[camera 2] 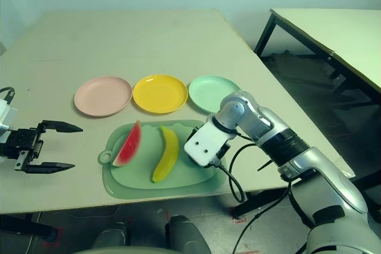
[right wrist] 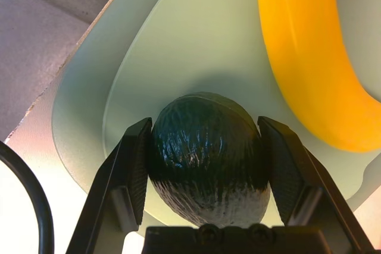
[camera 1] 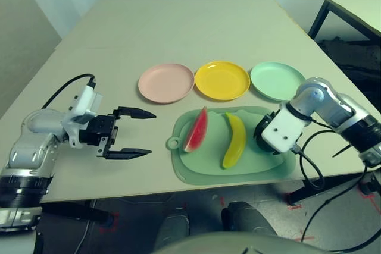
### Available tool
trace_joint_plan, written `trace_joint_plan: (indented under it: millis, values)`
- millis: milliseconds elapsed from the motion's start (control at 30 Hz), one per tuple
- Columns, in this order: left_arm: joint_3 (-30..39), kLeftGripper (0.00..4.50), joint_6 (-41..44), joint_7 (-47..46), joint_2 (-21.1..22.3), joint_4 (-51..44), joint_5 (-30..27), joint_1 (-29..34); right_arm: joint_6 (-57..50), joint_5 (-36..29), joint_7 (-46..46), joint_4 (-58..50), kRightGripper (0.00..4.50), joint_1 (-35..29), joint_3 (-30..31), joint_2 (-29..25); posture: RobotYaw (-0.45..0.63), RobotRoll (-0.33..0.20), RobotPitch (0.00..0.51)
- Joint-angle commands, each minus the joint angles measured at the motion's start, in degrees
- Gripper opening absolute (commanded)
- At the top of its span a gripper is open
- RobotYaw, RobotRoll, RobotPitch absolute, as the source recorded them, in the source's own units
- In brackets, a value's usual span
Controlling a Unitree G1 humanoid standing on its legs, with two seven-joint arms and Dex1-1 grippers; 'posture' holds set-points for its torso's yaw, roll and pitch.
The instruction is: Place the fruits into color-matched plates.
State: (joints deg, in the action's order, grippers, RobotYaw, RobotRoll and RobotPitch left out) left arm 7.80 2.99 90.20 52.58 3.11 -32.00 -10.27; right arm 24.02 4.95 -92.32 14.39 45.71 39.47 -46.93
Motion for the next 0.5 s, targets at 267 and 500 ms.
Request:
trace_joint_plan:
  millis: [267,500]
  values:
    - [2.66,4.5,7.64,-10.98,-1.81,-0.83,-0.18,-0.08,-3.04,-2.03,-0.18,8.31,3.04,11.85,-1.85,1.43,-0.1,0.0,0.028]
    - [3.12,4.5,12.45,-20.65,-3.5,-1.27,1.39,-2.46,7.13,10.32,13.16,36.97,3.04,24.0,-2.71,10.24,-0.08,0.0,0.027]
